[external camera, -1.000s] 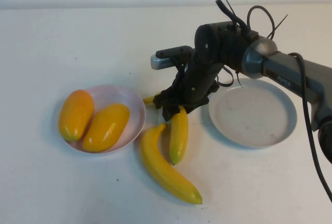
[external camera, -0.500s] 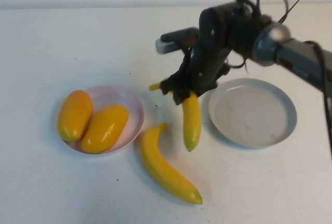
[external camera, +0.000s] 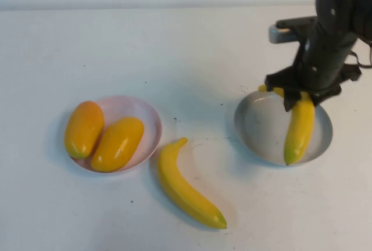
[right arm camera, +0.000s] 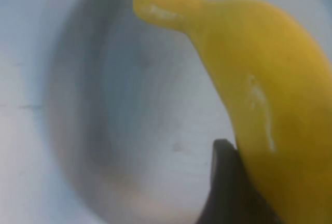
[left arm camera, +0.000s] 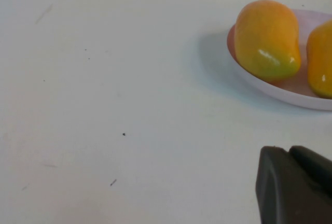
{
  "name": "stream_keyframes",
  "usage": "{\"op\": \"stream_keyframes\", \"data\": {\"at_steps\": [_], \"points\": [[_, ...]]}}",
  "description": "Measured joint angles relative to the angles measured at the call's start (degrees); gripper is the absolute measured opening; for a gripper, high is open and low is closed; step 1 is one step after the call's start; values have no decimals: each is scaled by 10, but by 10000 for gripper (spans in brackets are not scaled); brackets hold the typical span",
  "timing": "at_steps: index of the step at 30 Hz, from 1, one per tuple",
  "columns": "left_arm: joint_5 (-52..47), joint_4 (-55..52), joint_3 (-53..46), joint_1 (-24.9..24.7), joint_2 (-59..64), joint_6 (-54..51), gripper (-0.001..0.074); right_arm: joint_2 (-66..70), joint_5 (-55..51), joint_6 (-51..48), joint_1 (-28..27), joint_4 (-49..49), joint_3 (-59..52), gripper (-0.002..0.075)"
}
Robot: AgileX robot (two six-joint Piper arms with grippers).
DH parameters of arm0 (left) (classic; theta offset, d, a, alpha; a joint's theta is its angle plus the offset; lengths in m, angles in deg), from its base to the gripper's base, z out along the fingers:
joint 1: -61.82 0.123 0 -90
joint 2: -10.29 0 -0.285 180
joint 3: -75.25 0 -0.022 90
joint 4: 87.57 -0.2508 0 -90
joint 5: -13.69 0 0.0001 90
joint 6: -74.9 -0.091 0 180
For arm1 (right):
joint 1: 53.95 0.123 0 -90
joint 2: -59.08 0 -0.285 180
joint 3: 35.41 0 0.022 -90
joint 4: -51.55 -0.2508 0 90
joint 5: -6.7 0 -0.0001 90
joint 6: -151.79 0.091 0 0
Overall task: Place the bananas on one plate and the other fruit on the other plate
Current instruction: Put another type of fruit in the right plate
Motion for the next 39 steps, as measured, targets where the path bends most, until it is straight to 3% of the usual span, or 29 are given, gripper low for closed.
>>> {"op": "stream_keyframes", "data": {"at_steps": [12, 20, 27, 32, 36, 39], "points": [[0, 0, 0, 0, 0, 0, -1, -1, 126, 8, -26, 1, -73, 342], [0, 0, 0, 0, 0, 0, -1, -1, 130, 9, -26, 1, -73, 356], [0, 0, 0, 0, 0, 0, -1, -1, 111, 9, -26, 5, -73, 432], [0, 0, 0, 0, 0, 0, -1, -1, 106, 9, -23, 1, -73, 444], [0, 0, 0, 0, 0, 0, -1, -12, 89, -36, 13, -16, -73, 445], [0, 0, 0, 0, 0, 0, -1, -16, 75, -66, 71, -38, -73, 445]]}}
